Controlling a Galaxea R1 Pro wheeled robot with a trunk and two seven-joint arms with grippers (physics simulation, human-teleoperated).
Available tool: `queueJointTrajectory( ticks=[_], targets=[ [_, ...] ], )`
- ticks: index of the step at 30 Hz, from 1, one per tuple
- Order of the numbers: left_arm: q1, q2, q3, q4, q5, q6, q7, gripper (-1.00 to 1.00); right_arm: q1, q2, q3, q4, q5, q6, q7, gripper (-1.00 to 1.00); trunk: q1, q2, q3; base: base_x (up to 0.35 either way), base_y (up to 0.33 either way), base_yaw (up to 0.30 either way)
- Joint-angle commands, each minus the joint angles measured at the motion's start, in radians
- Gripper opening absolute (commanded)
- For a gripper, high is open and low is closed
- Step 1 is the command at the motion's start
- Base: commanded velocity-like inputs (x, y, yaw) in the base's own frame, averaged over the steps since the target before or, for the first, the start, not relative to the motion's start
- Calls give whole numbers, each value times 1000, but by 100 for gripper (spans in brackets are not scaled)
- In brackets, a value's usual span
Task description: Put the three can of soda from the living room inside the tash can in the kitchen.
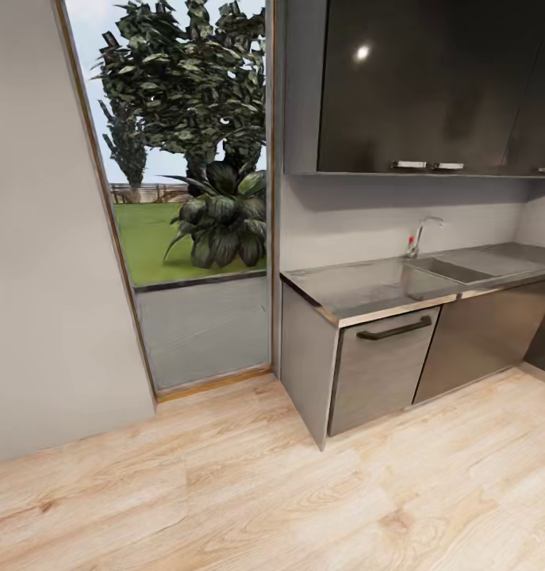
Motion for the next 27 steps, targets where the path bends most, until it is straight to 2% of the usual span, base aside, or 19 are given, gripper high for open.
queueJointTrajectory(
  ticks=[1,4,24,27],
  targets=[
    [0,0,0,0,0,0,0,100,0,0,0,0,0,0,0,100,0,0,0,0,0,0],
    [0,-8,-1,-3,-5,-8,-3,100,0,15,9,-15,11,1,5,100,0,0,0,0,0,0],
    [0,-8,-1,-3,-4,-8,-3,100,-1,15,9,-15,11,2,5,100,0,0,0,0,0,0],
    [-17,9,3,-20,3,-25,-3,100,-9,-2,-1,-32,-2,-15,22,100,0,0,0,0,0,0]
  ],
)
